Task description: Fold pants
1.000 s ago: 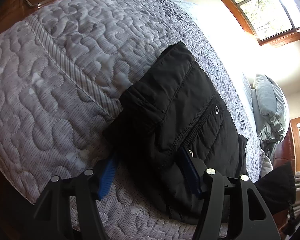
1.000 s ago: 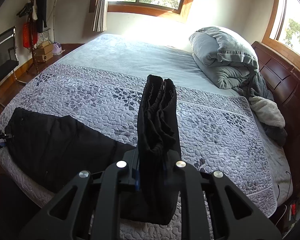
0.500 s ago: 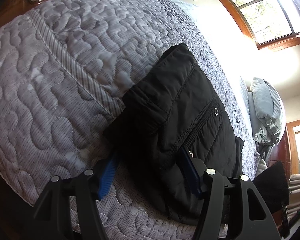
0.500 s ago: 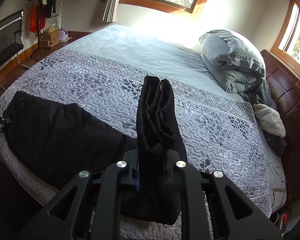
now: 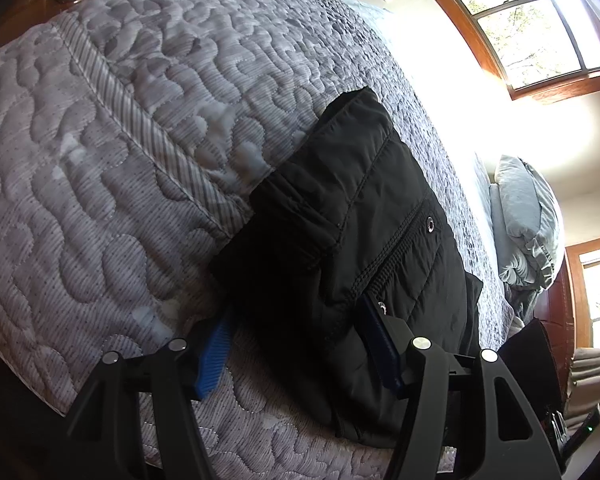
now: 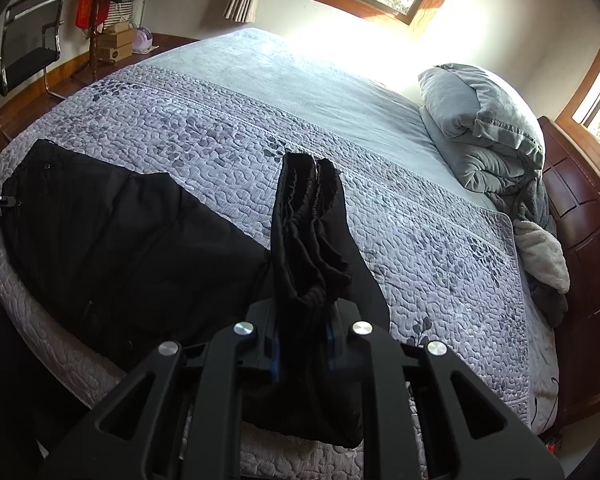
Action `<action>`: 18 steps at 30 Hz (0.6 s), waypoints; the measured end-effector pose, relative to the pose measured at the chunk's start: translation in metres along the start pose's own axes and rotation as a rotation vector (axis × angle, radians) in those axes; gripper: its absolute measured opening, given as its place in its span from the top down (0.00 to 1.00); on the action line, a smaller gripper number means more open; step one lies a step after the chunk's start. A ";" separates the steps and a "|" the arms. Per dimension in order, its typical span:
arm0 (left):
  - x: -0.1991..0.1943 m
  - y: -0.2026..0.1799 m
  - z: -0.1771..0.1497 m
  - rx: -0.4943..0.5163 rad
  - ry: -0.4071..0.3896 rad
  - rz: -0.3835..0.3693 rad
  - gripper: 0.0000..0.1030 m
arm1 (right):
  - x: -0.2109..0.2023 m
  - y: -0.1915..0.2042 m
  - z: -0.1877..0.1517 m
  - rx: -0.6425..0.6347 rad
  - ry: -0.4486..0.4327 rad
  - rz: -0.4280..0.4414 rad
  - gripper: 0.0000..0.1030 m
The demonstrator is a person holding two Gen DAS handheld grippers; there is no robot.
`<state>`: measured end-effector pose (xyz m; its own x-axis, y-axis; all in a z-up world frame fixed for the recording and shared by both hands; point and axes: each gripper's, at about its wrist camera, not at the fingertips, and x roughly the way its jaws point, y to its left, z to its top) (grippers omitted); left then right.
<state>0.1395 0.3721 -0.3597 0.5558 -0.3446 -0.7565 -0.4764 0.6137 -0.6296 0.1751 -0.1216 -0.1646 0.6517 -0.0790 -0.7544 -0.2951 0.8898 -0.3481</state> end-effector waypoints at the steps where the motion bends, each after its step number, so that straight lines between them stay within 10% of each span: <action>1: 0.000 0.001 0.000 0.000 0.001 -0.001 0.40 | 0.001 0.003 -0.001 -0.012 0.001 -0.007 0.86; 18: -0.001 0.000 -0.001 0.016 0.006 -0.002 0.40 | 0.026 0.056 -0.016 -0.161 0.036 0.013 0.86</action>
<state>0.1385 0.3715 -0.3588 0.5525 -0.3504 -0.7563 -0.4646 0.6239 -0.6284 0.1646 -0.0806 -0.2130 0.6223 -0.0866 -0.7780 -0.4133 0.8077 -0.4205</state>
